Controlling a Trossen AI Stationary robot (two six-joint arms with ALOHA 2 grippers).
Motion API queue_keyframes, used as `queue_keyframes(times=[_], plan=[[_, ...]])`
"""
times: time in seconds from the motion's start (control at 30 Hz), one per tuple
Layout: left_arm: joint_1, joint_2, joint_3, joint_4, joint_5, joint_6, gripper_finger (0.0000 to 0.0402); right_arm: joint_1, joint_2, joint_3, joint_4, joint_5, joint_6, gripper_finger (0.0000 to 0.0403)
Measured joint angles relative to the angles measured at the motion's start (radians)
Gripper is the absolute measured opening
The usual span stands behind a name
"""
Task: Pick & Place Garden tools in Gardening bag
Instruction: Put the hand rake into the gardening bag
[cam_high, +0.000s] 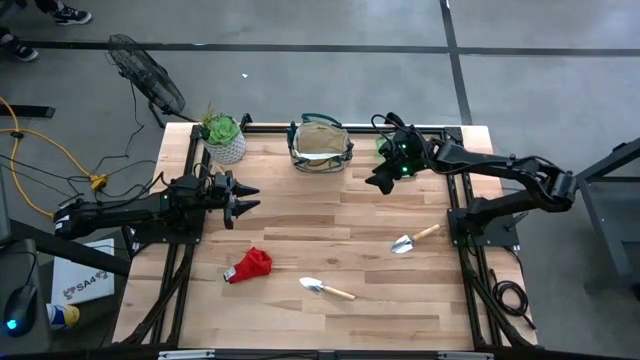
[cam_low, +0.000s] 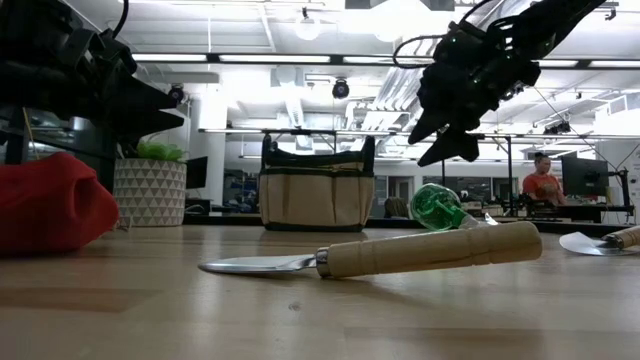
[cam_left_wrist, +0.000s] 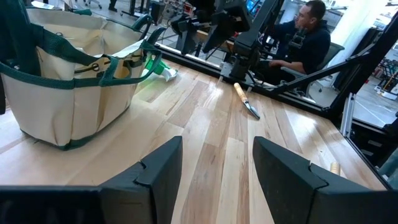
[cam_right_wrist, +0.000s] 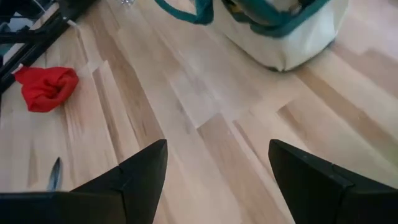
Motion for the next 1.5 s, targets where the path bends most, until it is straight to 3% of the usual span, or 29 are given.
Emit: queue_keyframes(times=[0.43, 0.93, 1.17, 1.5], plan=[[0.000, 0.000, 0.000, 0.000, 0.000, 0.000, 0.0193, 0.008, 0.000, 0.000, -0.253, -0.054, 0.400, 0.0272], [0.000, 0.000, 0.000, 0.000, 0.000, 0.000, 0.0193, 0.132, 0.000, 0.000, -0.452, -0.054, 0.768, 0.0272], [0.000, 0.000, 0.000, 0.000, 0.000, 0.000, 0.0193, 0.238, 0.000, 0.000, -0.612, 0.075, 0.897, 0.0272], [0.000, 0.000, 0.000, 0.000, 0.000, 0.000, 0.0193, 0.361, 0.000, 0.000, -0.680, 0.131, 0.935, 0.0272]])
